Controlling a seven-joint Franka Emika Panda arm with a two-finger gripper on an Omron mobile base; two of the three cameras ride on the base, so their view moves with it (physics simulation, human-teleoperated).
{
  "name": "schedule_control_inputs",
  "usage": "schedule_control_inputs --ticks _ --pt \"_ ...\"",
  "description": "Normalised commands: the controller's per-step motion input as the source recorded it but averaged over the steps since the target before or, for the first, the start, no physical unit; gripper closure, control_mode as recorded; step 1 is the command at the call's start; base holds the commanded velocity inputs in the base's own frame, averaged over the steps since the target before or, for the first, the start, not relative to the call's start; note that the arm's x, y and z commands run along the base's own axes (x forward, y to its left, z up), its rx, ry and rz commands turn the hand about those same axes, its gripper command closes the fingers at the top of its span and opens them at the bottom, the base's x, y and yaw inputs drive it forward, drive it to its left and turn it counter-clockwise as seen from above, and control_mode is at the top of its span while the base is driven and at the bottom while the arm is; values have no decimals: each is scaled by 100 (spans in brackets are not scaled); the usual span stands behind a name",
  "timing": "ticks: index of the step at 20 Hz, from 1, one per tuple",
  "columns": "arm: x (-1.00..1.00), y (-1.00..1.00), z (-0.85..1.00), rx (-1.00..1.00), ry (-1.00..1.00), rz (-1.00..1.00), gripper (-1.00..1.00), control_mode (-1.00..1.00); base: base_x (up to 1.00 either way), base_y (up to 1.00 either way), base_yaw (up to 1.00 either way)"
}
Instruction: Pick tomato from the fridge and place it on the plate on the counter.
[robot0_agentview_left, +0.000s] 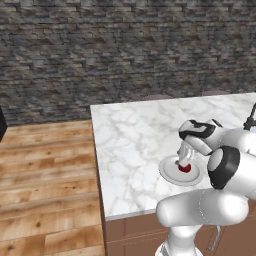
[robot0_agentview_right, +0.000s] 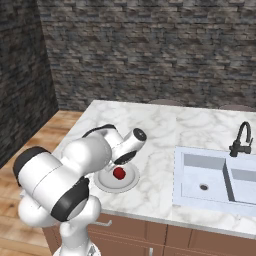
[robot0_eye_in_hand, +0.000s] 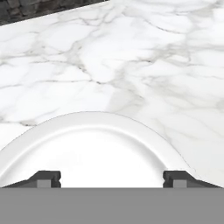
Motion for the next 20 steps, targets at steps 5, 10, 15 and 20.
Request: schedule_control_inputs --ticks 5,10,15,20 --pt "0 7 45 0 0 -8 -100 -100 0 0 0" --pt "-3 0 73 0 0 -7 -100 -100 0 0 0" --pt "-43 0 77 0 1 -14 -100 -100 0 0 0" --pt "-75 0 56 0 8 -30 -100 -100 0 0 0"
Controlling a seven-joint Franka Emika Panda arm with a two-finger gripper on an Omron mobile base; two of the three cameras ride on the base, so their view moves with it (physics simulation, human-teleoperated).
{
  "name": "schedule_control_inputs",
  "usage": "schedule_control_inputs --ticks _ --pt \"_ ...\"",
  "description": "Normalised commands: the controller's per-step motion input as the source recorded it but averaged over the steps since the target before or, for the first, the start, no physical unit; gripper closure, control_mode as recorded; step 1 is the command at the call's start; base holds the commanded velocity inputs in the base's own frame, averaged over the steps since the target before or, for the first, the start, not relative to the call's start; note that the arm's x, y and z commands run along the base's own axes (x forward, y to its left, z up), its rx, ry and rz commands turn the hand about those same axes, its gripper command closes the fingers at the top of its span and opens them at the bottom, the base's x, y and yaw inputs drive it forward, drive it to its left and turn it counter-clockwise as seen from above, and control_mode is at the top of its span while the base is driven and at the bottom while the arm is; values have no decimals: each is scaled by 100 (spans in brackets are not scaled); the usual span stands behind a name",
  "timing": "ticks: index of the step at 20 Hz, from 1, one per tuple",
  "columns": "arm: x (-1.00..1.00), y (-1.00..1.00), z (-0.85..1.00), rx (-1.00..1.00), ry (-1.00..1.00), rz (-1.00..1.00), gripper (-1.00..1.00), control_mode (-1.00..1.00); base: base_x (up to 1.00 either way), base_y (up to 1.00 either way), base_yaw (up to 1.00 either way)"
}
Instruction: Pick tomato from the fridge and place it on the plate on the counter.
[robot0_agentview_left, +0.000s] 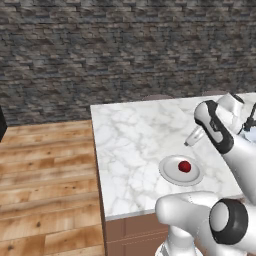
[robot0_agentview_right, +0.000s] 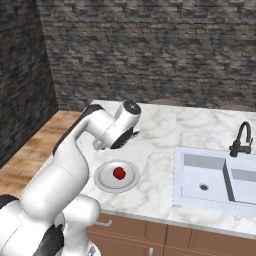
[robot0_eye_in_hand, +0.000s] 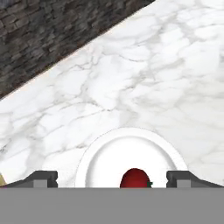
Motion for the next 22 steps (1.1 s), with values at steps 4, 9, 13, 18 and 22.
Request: schedule_control_inputs --ticks 4,9,13,18,22 --pt "-85 0 52 0 9 -35 -100 -100 0 0 0" --pt "-76 8 44 0 4 -33 -100 -100 0 0 0" --pt "-62 24 40 0 0 -29 -100 -100 0 0 0" --pt "-27 20 40 -2 0 -25 -100 -100 0 0 0" --pt "-19 0 34 0 0 -6 -100 -100 0 0 0"
